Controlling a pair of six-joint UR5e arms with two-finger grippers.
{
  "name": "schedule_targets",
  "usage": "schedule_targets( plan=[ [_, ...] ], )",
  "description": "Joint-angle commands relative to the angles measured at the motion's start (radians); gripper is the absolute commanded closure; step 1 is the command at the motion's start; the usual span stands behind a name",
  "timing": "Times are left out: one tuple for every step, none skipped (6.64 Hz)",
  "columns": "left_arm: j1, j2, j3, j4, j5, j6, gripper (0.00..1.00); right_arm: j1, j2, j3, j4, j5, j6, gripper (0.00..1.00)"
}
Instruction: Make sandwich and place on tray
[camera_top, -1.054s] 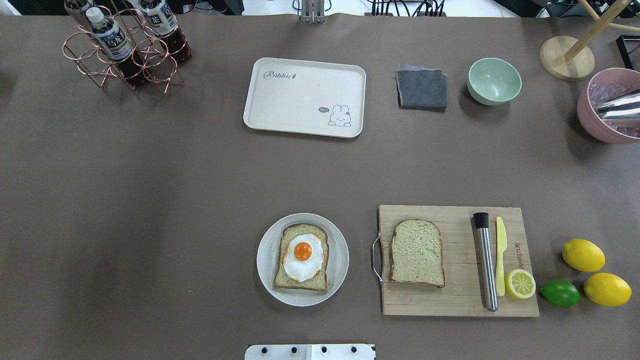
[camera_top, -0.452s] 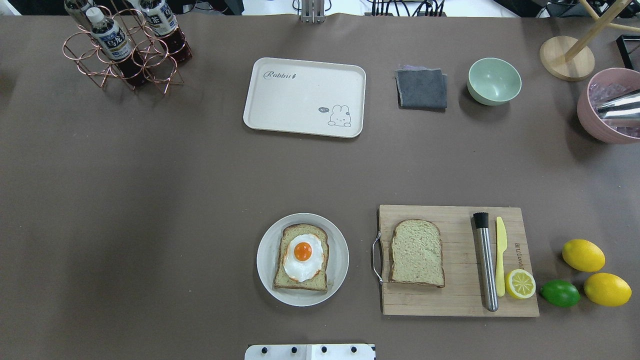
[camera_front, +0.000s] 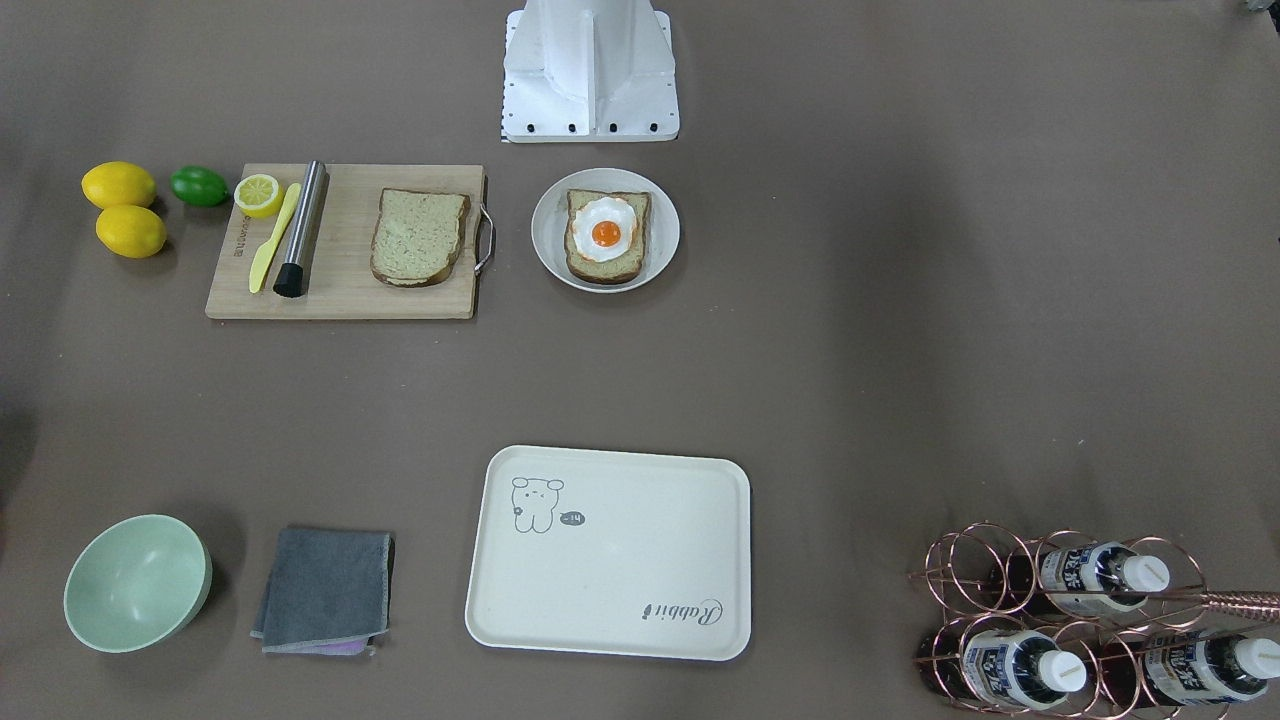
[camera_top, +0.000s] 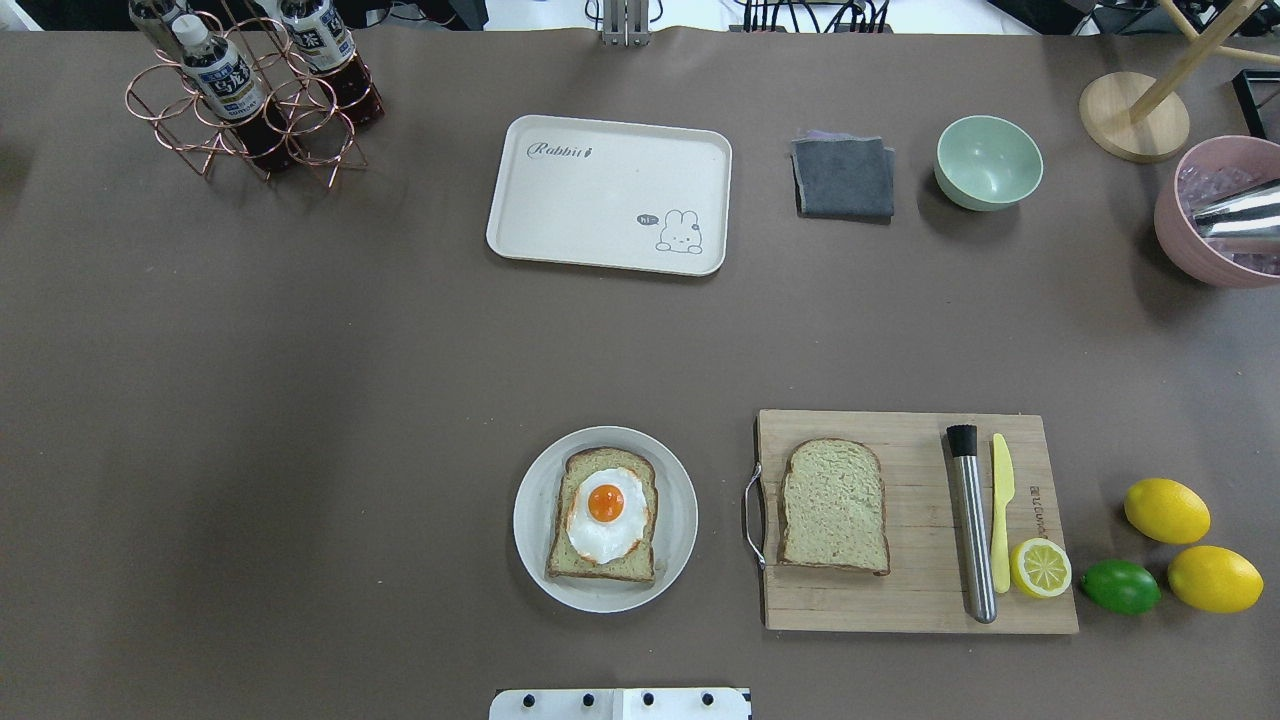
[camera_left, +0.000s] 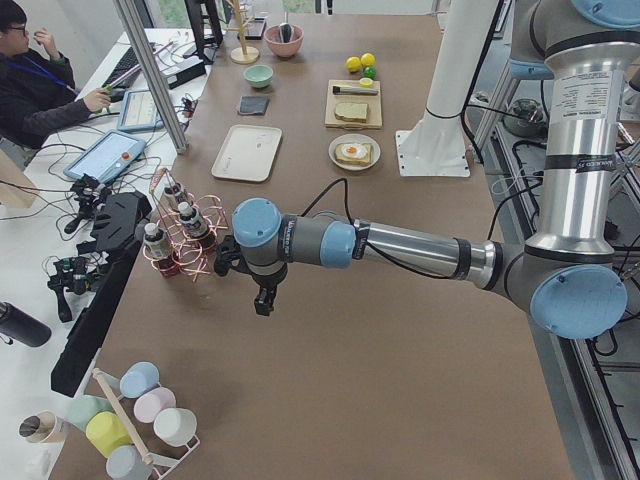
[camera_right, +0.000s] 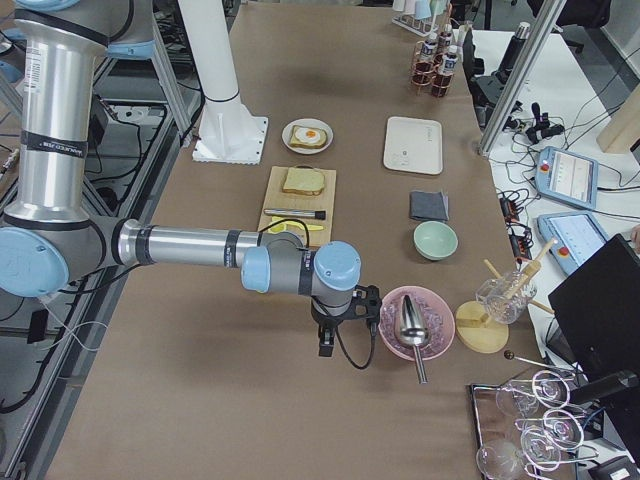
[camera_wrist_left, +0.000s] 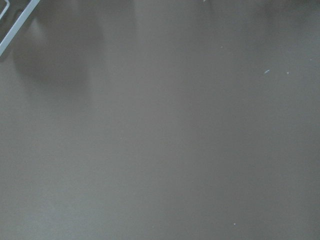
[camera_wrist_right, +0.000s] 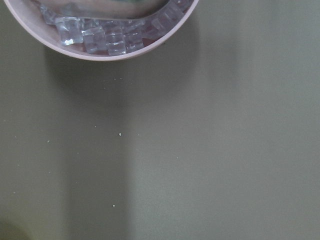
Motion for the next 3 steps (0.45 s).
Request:
schedule_targets(
  plan=[
    [-0.003, -0.002, -0.006, -0.092, -0.008, 0.0, 0.02, 0.002, 0.006, 0.041, 0.0, -0.002, 0.004, 0.0],
    [-0.004, -0.002, -0.004, -0.176, -0.008, -0.016, 0.02, 0.011, 0.006, 0.096, 0.0, 0.001, 0.006, 0.0],
    [-0.001, -0.019, -0.012, -0.212, -0.008, -0.133, 0.02, 0.011, 0.02, 0.126, 0.0, 0.002, 0.009, 0.0]
  ],
)
